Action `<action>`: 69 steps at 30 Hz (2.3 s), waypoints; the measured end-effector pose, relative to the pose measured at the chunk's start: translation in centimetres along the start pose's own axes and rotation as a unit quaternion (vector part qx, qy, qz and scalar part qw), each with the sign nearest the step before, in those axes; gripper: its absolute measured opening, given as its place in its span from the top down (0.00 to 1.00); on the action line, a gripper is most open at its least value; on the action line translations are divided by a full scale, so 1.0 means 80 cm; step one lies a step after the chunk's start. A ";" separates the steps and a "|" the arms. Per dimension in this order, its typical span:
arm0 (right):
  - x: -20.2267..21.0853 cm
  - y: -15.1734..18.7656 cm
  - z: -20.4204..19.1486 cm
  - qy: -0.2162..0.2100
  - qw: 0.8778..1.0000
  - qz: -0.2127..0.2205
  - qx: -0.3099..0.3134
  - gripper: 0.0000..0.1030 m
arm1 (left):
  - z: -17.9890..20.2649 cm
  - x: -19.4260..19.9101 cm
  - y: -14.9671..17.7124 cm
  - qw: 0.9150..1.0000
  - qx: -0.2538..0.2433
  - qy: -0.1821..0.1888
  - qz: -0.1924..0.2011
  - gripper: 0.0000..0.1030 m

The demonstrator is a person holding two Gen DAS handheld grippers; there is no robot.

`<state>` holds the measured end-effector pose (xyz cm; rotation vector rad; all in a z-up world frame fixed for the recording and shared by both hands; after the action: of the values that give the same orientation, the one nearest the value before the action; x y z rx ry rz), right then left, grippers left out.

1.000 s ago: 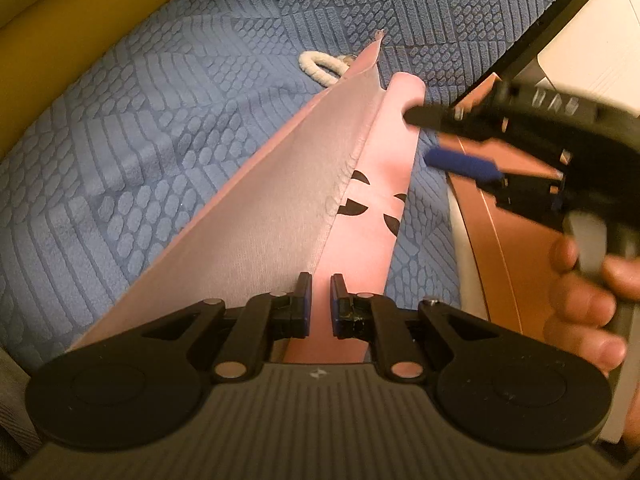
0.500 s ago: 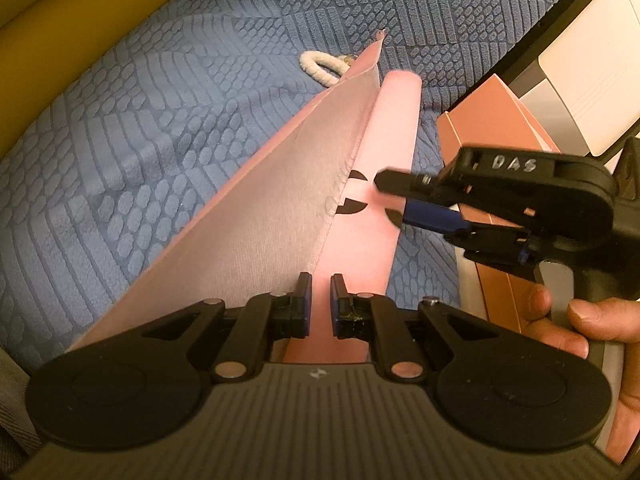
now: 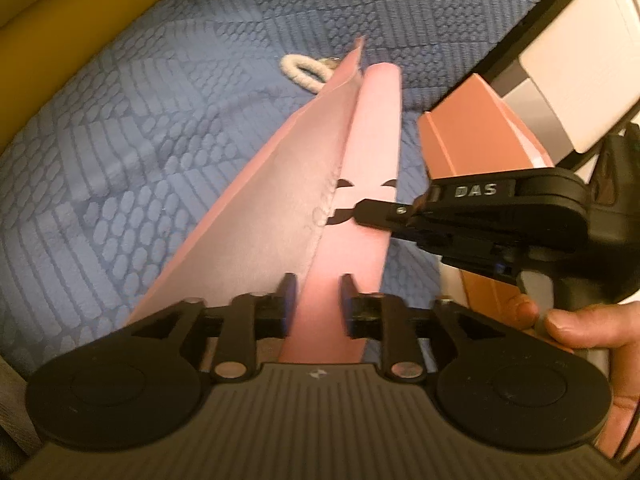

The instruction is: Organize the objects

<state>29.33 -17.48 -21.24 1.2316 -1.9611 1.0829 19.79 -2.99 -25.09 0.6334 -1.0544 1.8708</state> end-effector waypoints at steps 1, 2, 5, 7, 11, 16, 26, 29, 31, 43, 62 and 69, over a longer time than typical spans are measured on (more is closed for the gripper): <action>0.001 0.000 -0.001 0.002 1.000 0.001 0.004 0.92 | 0.003 0.002 0.000 1.000 -0.005 0.004 0.003 0.53; 0.003 -0.001 -0.001 0.005 1.000 0.003 0.006 0.92 | 0.006 0.002 -0.001 1.000 -0.009 0.008 0.006 0.52; 0.008 -0.002 0.003 0.016 1.000 0.007 0.010 0.92 | 0.015 0.002 0.003 0.999 -0.027 0.019 0.004 0.52; 0.010 -0.004 0.004 0.018 1.000 0.007 0.005 0.92 | 0.024 0.000 0.009 0.999 -0.044 0.025 -0.002 0.52; 0.020 -0.004 0.010 0.028 0.999 0.014 0.008 0.93 | 0.044 -0.003 0.021 0.995 -0.093 0.029 -0.010 0.53; 0.033 0.000 0.023 0.034 0.999 0.020 -0.006 0.94 | 0.061 -0.011 0.038 0.991 -0.130 0.032 -0.030 0.66; 0.037 -0.002 0.011 0.022 0.999 0.029 0.012 0.87 | 0.050 0.005 0.029 0.995 -0.089 0.039 -0.024 0.90; 0.042 -0.005 -0.003 0.005 0.999 0.044 0.028 0.86 | 0.039 0.008 0.023 0.997 -0.057 0.044 -0.024 0.94; 0.044 -0.006 -0.011 -0.014 0.998 0.050 0.033 0.86 | 0.031 0.010 0.020 0.998 -0.035 0.047 -0.024 0.94; -0.004 0.010 -0.037 -0.021 0.998 0.008 0.067 0.87 | -0.006 0.006 0.015 0.999 0.027 0.025 -0.040 0.93; -0.023 0.019 -0.029 -0.010 0.999 -0.013 0.040 0.91 | 0.004 0.002 0.002 0.999 -0.025 0.000 -0.021 0.86; -0.012 0.011 -0.032 0.000 0.998 -0.003 0.059 0.87 | 0.000 -0.006 0.004 0.999 -0.029 -0.010 -0.028 0.86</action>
<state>29.06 -14.61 -21.02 1.2967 -1.9155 1.2106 19.72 -3.28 -25.64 0.6431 -1.0881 1.7832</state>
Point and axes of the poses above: each gripper's, at about its wrist camera, not at the fingertips, and x roughly against the way its jaws point, z to its right, y to its underside, the point moved 8 cm from there along -x, roughly the way its jaws point, and after that the axes turned 2 degrees about -z, right-handed, at the moved point
